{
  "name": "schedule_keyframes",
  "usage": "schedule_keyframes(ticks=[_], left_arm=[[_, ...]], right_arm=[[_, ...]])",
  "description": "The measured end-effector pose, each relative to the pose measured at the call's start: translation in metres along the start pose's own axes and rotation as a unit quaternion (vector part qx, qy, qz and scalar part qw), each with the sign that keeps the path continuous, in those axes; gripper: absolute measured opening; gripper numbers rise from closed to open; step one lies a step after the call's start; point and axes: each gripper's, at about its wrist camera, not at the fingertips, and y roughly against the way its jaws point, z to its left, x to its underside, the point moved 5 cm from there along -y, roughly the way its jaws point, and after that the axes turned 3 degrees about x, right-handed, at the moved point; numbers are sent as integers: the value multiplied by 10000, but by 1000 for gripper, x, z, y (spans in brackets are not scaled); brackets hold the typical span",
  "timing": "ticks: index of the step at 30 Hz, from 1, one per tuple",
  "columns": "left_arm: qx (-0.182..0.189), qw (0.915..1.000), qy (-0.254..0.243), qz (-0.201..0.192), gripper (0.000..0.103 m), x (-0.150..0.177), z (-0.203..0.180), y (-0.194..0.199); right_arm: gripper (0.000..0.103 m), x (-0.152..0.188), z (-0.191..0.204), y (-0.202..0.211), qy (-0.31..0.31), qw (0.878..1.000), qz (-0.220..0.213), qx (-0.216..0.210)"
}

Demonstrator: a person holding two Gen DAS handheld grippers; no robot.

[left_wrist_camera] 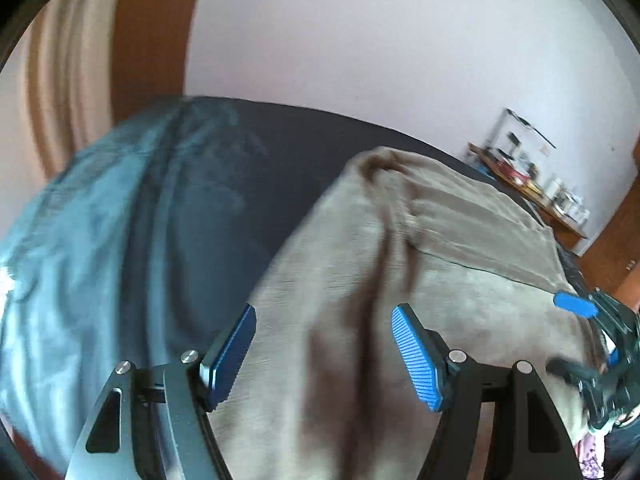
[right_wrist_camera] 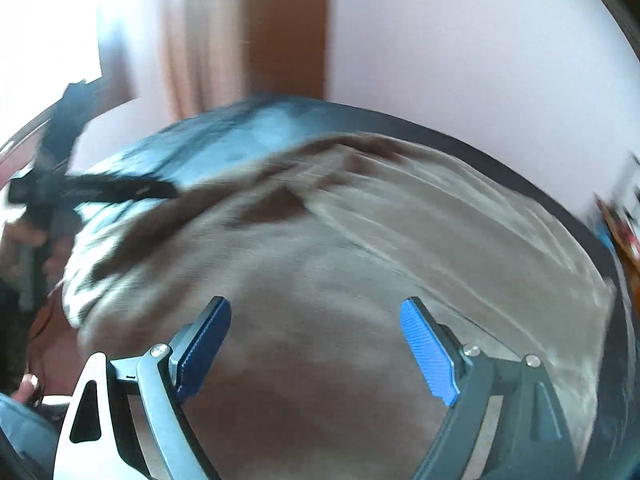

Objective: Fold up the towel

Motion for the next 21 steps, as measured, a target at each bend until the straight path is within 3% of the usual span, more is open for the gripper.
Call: schedule_keyframes(ticks=[6, 13, 17, 21], left_arm=[[-362, 9986, 374, -124, 72, 16, 53, 31], [-334, 9977, 581, -99, 72, 36, 73, 39], [-242, 9980, 578, -58, 72, 41, 73, 32], [-204, 9980, 591, 15, 72, 45, 73, 24]], right_arm=[[89, -4, 90, -5, 1070, 9908, -70, -824], [89, 9, 178, -3, 2253, 9602, -58, -1647], [89, 21, 207, -6, 2857, 9438, -59, -1660], [89, 35, 220, -15, 3062, 9367, 179, -1691]])
